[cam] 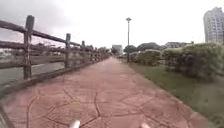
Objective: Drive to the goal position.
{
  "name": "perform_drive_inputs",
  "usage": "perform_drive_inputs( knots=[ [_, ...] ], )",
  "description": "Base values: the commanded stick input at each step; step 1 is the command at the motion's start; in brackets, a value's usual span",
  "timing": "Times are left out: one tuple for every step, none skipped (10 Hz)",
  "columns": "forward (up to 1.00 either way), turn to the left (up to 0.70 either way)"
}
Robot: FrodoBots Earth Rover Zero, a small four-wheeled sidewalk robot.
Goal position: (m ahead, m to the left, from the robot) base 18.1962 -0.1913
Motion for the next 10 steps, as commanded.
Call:
perform_drive_inputs(
  knots=[
    [0.7,0.0],
    [0.7,0.0],
    [0.7,0.0],
    [0.7,0.0],
    [0.7,0.0],
    [0.7,0.0],
    [0.7,0.0],
    [0.7,0.0],
    [0.7,0.0],
    [0.7,0.0]
  ],
)
